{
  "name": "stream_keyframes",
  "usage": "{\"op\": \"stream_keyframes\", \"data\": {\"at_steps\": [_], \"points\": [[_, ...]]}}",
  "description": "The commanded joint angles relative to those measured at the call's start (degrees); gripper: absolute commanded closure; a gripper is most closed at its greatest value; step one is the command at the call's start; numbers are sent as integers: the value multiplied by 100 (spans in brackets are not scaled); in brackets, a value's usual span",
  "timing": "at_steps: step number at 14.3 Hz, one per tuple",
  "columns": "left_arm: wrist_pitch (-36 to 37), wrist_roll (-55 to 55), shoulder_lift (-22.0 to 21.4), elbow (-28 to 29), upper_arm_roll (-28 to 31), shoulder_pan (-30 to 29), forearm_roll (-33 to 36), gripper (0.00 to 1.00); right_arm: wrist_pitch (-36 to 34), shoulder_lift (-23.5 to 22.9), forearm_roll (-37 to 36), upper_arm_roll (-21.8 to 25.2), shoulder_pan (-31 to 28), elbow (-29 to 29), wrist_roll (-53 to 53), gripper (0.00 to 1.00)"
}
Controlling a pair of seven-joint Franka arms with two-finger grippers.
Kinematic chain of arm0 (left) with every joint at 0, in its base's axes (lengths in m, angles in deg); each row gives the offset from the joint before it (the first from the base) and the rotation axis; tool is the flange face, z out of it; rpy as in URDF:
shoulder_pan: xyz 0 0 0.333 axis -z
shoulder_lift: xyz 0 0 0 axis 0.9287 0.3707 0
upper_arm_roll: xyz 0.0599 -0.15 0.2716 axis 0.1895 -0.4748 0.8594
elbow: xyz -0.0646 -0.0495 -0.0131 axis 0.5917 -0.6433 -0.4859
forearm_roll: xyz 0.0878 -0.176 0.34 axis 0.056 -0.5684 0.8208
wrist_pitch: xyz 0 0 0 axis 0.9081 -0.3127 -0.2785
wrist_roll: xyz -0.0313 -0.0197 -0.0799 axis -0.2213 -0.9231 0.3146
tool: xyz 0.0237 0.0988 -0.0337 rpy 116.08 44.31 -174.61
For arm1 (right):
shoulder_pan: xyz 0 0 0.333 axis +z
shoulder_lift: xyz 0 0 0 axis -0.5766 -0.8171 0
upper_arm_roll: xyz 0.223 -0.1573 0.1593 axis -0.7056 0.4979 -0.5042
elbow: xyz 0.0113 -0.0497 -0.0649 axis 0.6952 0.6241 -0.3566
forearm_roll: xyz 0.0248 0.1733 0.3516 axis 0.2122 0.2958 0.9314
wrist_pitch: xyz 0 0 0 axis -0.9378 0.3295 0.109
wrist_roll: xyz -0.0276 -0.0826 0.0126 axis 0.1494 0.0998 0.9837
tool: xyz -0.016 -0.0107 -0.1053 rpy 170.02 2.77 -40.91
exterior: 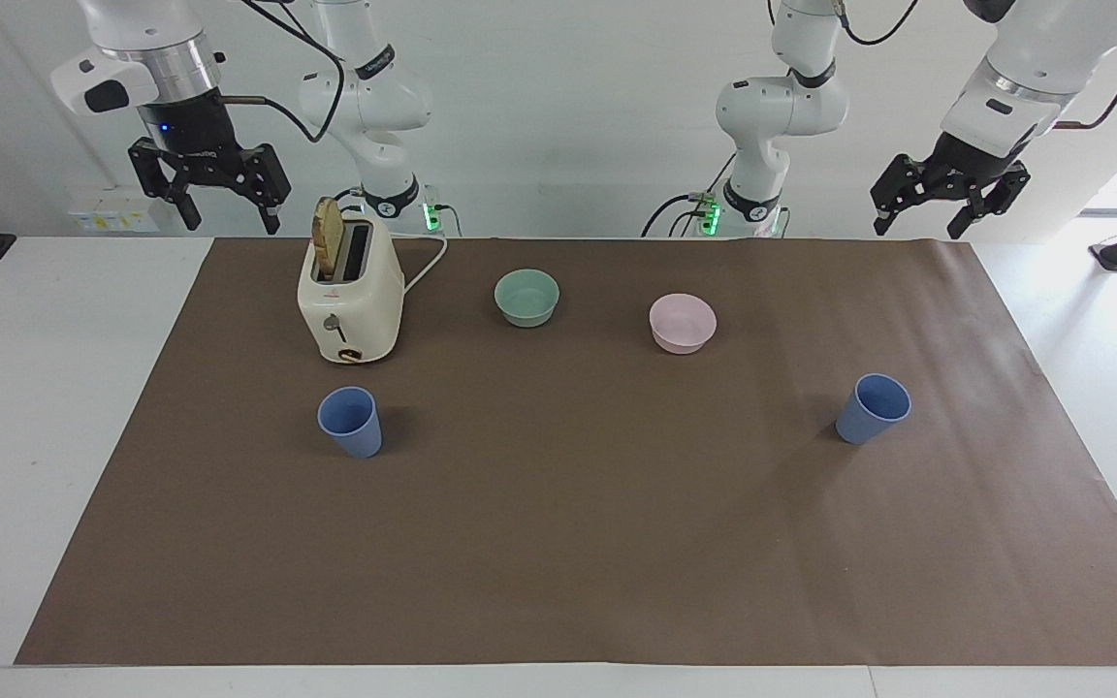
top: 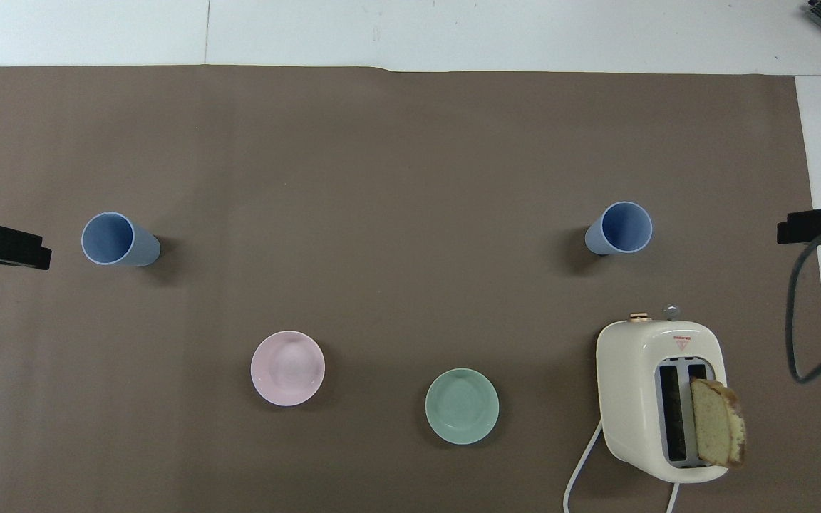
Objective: Stack blue cups with both arms
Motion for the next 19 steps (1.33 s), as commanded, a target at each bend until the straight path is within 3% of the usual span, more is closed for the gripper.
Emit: {"op": "stream_keyframes", "data": {"at_steps": [1,7,12,16,19], "points": [[-7,58,-45,57,-17,-13,50,0,-77,63,84,-34,-66,22,-82,0],[-51,58,-63,101,-17,-22,41,0,-68,63,84,-34,-66,22,-91,0],[-524,58,-19,268,-9,-101,41,0,-77,63,84,-34,-66,22,-91,0],[-1384,32,86,908,-9,-276,41,0,-68,63,84,-34,-66,22,-82,0],[-2193,15,341,1436,-9,-732,41,0,-77,63,84,-34,-66,22,-82,0]]}}
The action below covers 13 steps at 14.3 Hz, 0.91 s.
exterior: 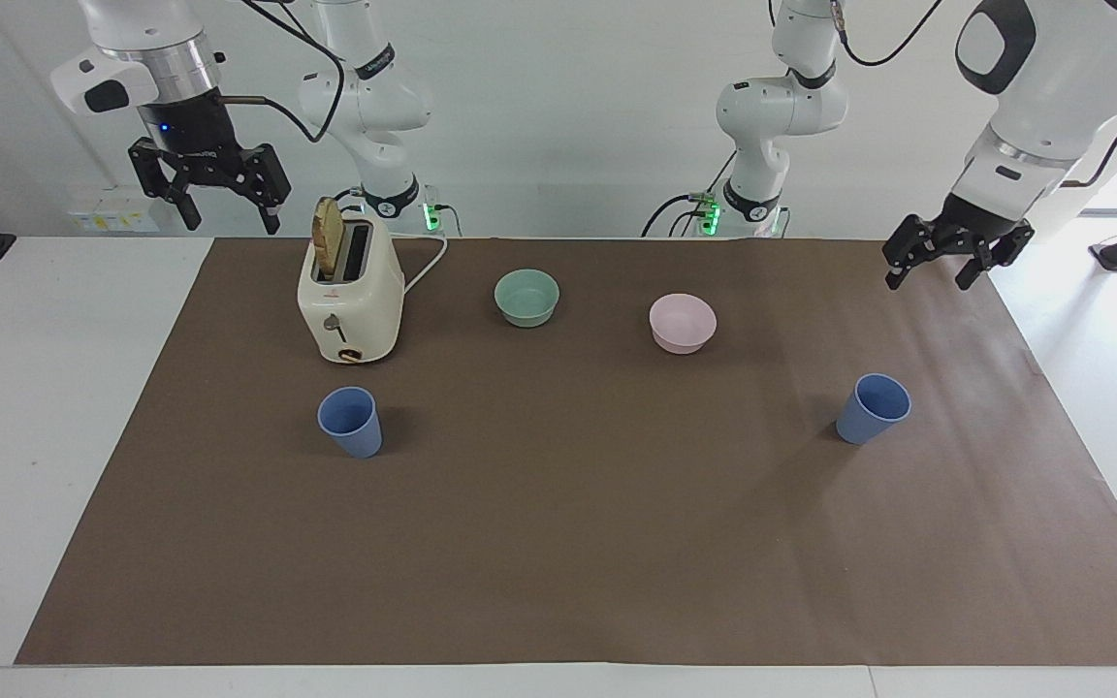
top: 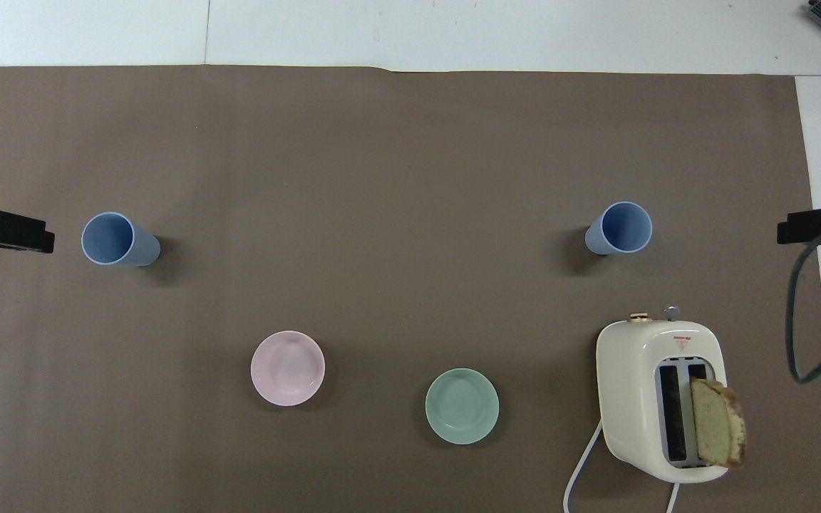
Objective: Stack blue cups with both arms
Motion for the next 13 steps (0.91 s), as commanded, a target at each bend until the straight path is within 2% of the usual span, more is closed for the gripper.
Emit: {"op": "stream_keyframes", "data": {"at_steps": [1,4,6,8,13], "points": [[-661,2,229,430,-46,-464,41,0,-77,63,84,-34,-66,22,-91,0],[-1066,37,827,483,-46,-685,32,0,-77,63,84,-34,-66,22,-91,0],[-1285,89,907,754,-55,-650,-38,0,-77,63,84,-34,-66,22,-91,0],[-1829,99,933,1132,-55,-624,-205,0,-77,63,84,-34,-66,22,-82,0],[-2139,99,1197,1353,-64,-563,-231,0,-77,63,84,-34,-66,22,-82,0]]}}
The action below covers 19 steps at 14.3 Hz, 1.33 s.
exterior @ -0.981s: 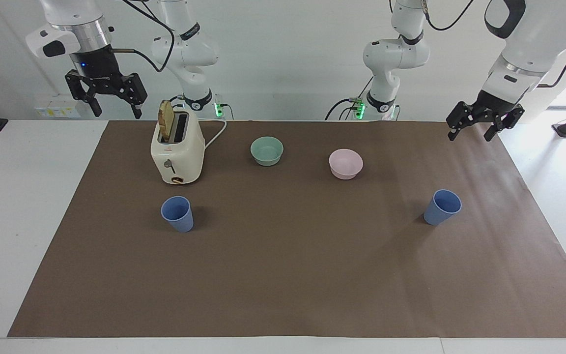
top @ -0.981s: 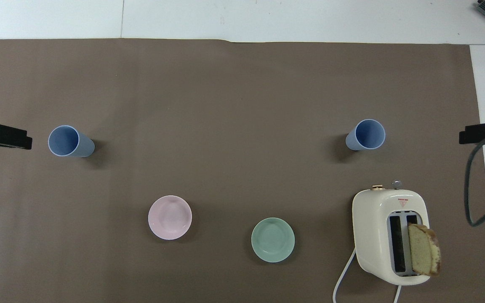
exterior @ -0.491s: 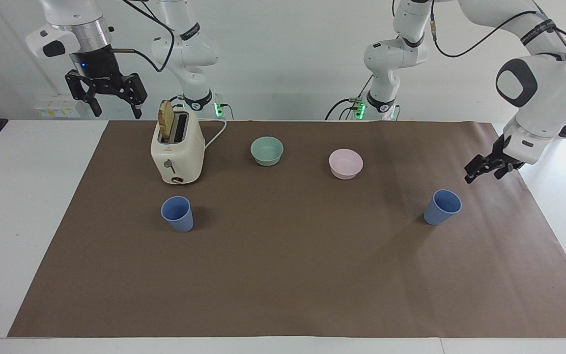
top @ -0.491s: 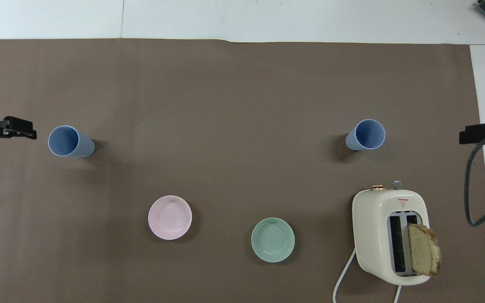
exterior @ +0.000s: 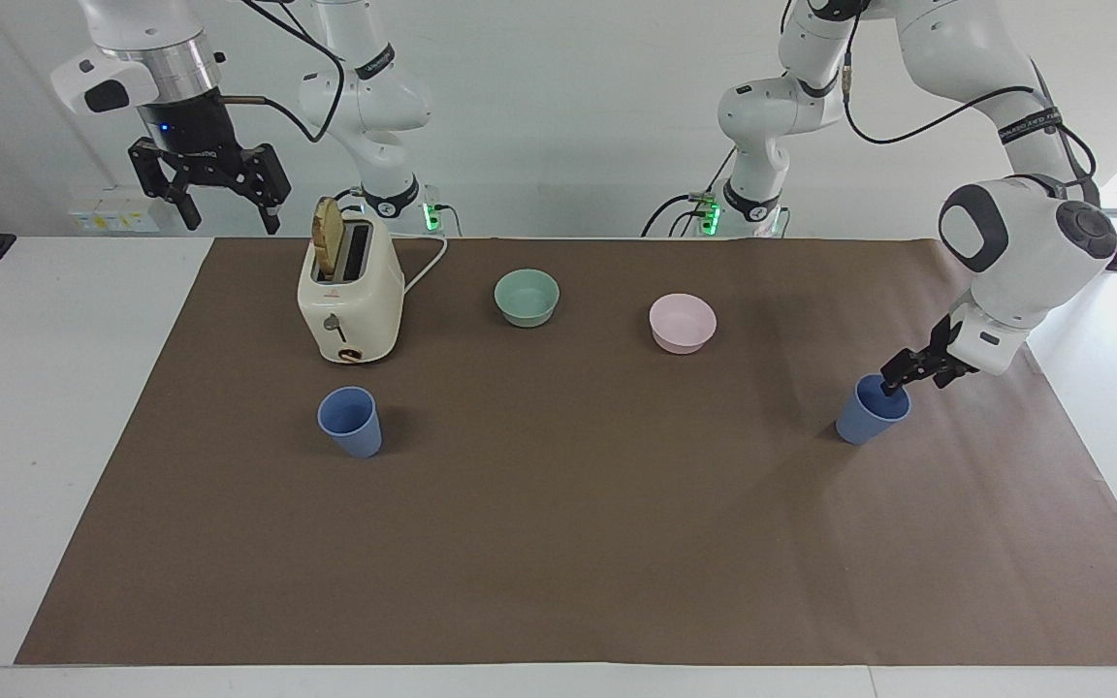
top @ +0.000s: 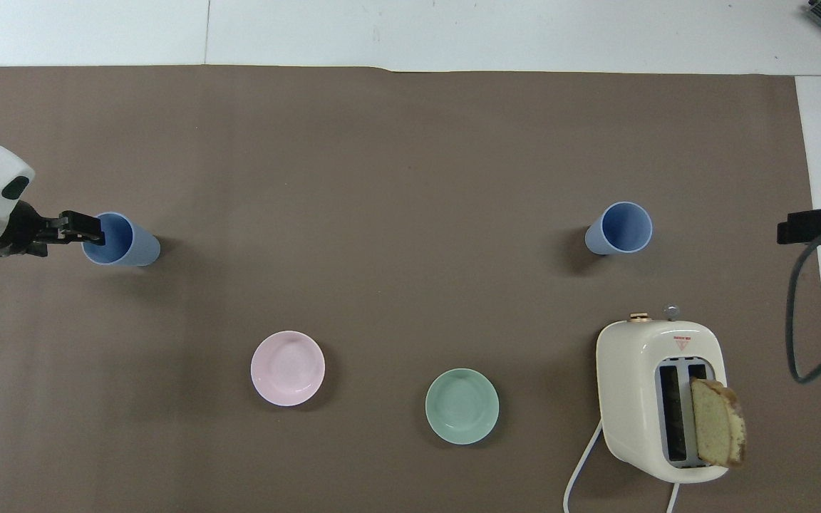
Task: Stack blue cups with both arms
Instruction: 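Reach the left gripper to the nearby blue cup and grasp it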
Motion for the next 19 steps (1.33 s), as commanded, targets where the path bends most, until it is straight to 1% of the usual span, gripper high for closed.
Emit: {"op": "stream_keyframes", "data": {"at_steps": [1,2,3,4,6,8,11,13,15,16,17,19], "points": [[-236,81,42,161,36,180,-70,0,-68,63,84,-34,-66,22,-91,0],[-228,168,42,161,36,190,-70,22,-77,63,84,-34,-66,22,-91,0],[-210,325,42,161,36,190,-70,67,-68,63,84,-34,-66,22,-91,0],[-193,336,42,161,36,199,-79,100,-77,63,84,-34,-66,22,-82,0],[-201,301,51,152,36,286,-79,100,-77,63,84,-34,-66,22,-91,0],[-140,257,77,39,27,252,-79,100,-77,63,84,-34,-66,22,-91,0],[96,309,174,-443,1,304,-141,100,-77,63,84,-34,-66,22,-91,0],[569,388,95,-909,-34,313,-167,100,-77,63,84,-34,-66,22,-91,0],[1106,816,34,-1384,-227,357,-193,100,-77,63,84,-34,-66,22,-82,0],[1195,1193,-10,-1490,-437,409,-193,100,-77,63,84,-34,-66,22,-82,0],[1205,1615,-10,-1526,-639,506,-176,100,-77,63,84,-34,-66,22,-82,0],[1135,2275,-28,-1474,-729,1013,-167,100,-68,63,84,-34,-66,22,-82,0]]}}
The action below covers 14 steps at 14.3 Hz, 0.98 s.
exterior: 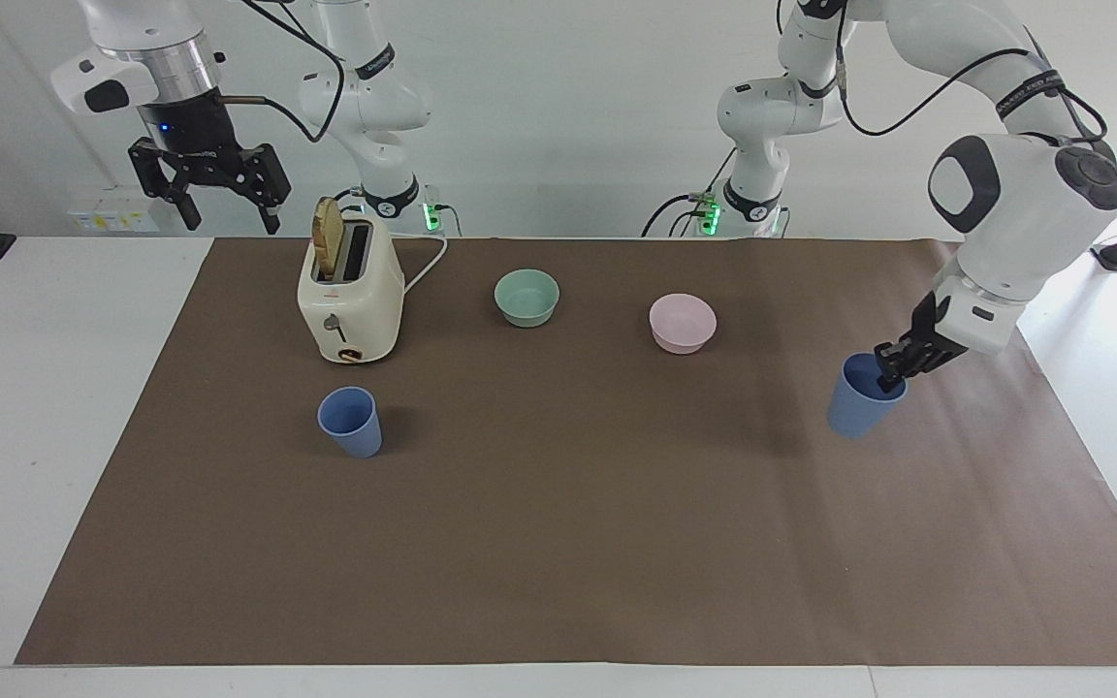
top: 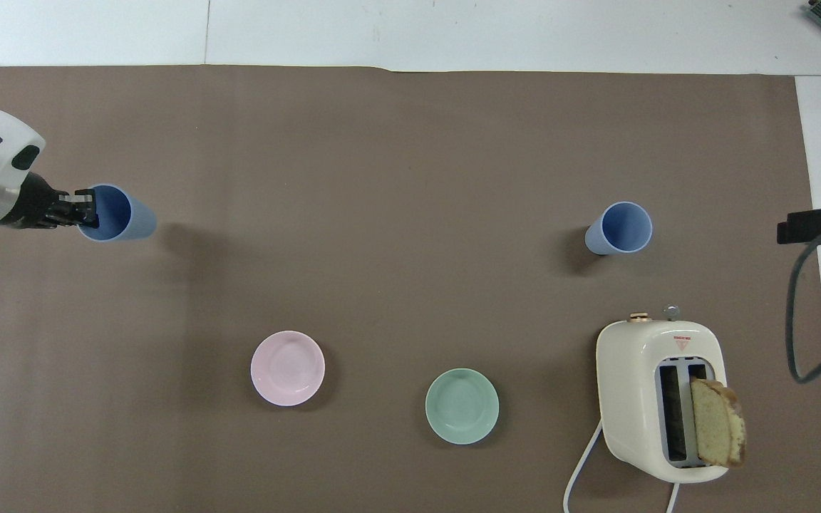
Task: Stack blue cups with both arms
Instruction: 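Carry the blue cup with the left gripper toward the table center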
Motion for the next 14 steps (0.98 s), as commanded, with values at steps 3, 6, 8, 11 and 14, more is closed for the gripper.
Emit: {"op": "stream_keyframes", "data": {"at_steps": [3,6,8,11,14], "points": [[-370,1587,177,45,-11,1428,46,100,-68,63,84,-34,-66,22,-82,0],[-1031,2170,573,89,-11,2028,222,100,-77,63,84,-34,-66,22,-91,0],[-1303,2233,757,115,-3,2283,239,100,-68,63,84,-34,-66,22,-82,0],[-1585,2338,907,124,-3,2451,240,100,-68,63,84,-34,-66,22,-91,0],[-1796,2338,1074,221,-3,2557,248,100,-77,63,84,-34,-66,22,-82,0]]}}
